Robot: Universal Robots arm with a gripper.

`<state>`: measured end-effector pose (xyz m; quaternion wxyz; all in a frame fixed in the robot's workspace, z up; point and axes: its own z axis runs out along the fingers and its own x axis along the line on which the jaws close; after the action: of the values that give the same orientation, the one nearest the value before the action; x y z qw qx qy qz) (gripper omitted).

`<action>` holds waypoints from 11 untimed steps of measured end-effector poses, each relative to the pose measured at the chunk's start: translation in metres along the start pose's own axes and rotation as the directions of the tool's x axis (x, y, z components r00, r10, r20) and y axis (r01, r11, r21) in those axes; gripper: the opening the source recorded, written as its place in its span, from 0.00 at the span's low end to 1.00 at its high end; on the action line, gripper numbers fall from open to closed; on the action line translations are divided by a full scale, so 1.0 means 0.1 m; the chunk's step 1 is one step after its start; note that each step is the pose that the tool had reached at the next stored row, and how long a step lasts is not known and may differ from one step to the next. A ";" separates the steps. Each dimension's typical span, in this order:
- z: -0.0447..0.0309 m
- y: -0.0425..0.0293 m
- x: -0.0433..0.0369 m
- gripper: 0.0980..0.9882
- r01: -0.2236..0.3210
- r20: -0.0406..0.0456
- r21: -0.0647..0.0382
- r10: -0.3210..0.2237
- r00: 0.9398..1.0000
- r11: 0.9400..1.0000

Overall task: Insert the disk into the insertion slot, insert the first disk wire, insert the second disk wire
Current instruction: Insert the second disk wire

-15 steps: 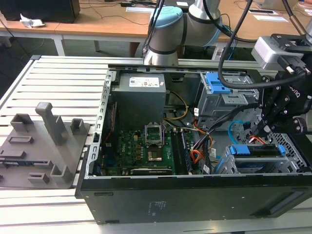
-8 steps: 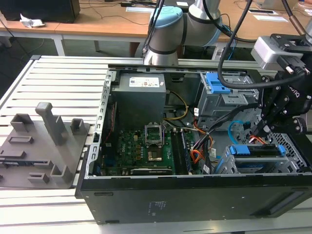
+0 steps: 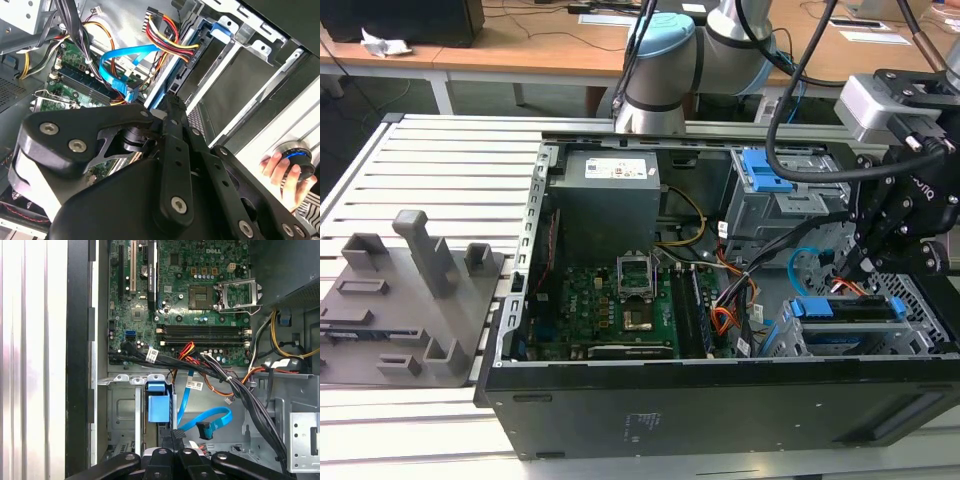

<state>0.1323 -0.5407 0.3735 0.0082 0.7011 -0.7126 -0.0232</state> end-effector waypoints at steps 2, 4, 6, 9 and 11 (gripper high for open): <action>0.000 0.001 0.000 0.15 0.000 0.000 0.000 0.000 1.000 1.000; 0.000 0.001 0.000 0.22 0.000 0.000 0.000 0.000 1.000 1.000; 0.000 0.003 -0.025 0.30 0.000 0.000 0.000 0.000 1.000 1.000; 0.003 0.003 -0.114 0.30 0.000 0.000 0.000 0.000 1.000 1.000; 0.003 0.004 -0.167 0.30 0.000 0.000 0.000 0.000 1.000 1.000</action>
<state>0.1321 -0.5240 0.3736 0.0082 0.7012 -0.7126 -0.0232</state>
